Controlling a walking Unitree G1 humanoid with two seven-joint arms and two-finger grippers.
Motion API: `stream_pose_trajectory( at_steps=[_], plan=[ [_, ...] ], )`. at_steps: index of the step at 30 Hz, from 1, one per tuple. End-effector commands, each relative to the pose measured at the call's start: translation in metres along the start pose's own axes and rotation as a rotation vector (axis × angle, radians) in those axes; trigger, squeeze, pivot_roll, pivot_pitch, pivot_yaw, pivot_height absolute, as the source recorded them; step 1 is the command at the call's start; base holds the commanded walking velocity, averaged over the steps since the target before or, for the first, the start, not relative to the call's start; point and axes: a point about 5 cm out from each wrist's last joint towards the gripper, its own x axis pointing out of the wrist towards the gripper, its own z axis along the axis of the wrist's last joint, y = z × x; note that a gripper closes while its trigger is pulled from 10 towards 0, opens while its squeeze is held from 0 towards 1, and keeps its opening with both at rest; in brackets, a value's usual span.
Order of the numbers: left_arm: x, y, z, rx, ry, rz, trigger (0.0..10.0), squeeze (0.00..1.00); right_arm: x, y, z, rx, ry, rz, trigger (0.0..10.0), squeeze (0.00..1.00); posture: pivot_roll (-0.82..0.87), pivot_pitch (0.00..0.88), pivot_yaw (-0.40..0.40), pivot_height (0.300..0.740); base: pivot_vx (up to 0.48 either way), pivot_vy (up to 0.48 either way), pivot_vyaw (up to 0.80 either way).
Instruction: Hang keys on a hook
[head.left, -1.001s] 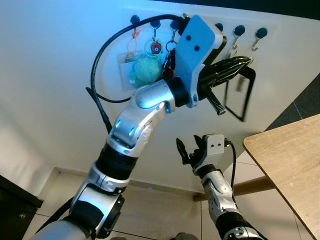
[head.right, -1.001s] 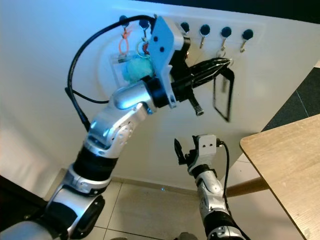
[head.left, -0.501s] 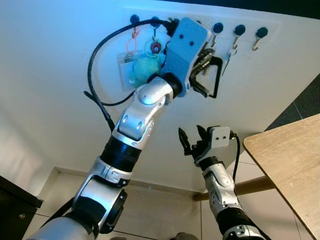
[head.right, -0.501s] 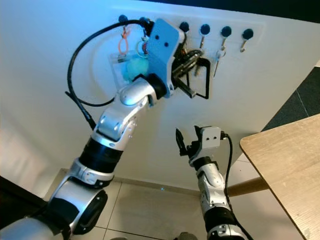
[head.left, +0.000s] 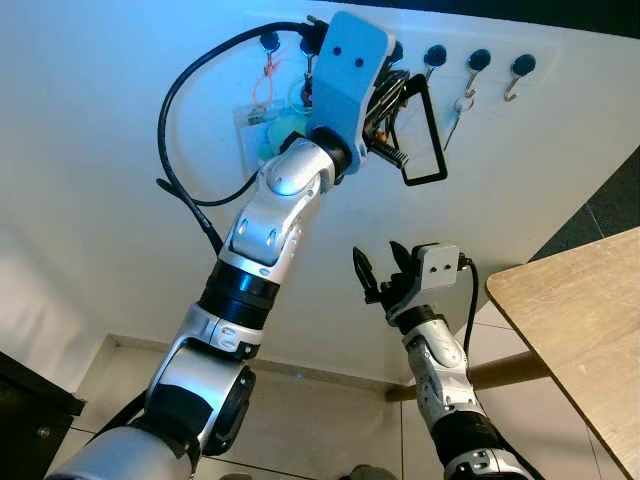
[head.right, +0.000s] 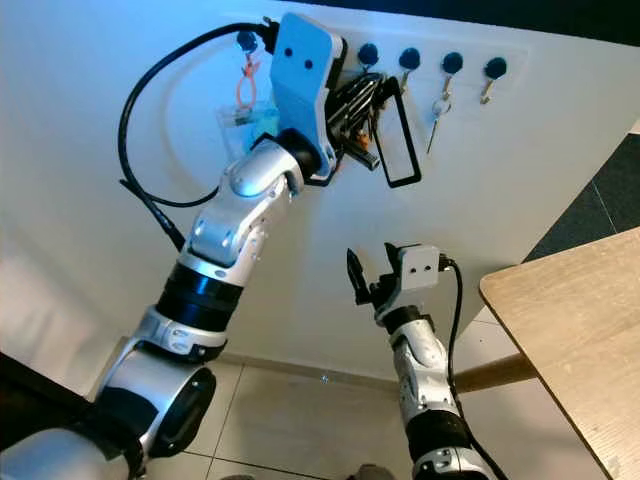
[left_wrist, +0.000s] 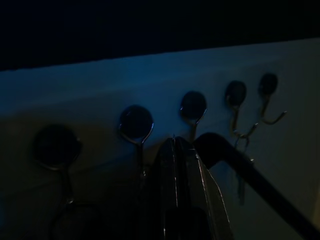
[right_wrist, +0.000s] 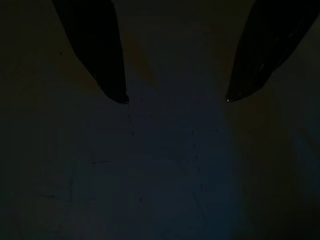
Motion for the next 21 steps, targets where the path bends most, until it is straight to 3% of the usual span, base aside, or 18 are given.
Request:
stream_pose_trajectory(
  at_steps=[1, 13, 21],
  plan=[
    [0.003, -0.012, 0.007, -0.008, -0.037, -0.065, 10.0, 0.0, -0.003, -0.002, 0.0, 0.01, 0.003, -0.007, 10.0, 0.0, 0.08, 0.061, -0.045, 0.74, 0.0, 0.0, 0.0],
    [0.005, -0.028, 0.005, 0.001, -0.042, -0.09, 10.0, 0.0, -0.002, 0.0, 0.002, 0.011, 0.001, -0.004, 10.0, 0.0, 0.08, 0.064, -0.044, 0.74, 0.0, 0.0, 0.0],
    [0.008, -0.018, -0.001, 0.083, -0.007, -0.016, 10.0, 0.0, -0.001, 0.0, 0.003, 0.012, -0.001, -0.006, 10.0, 0.0, 0.08, 0.065, -0.041, 0.74, 0.0, 0.0, 0.0]
  ],
)
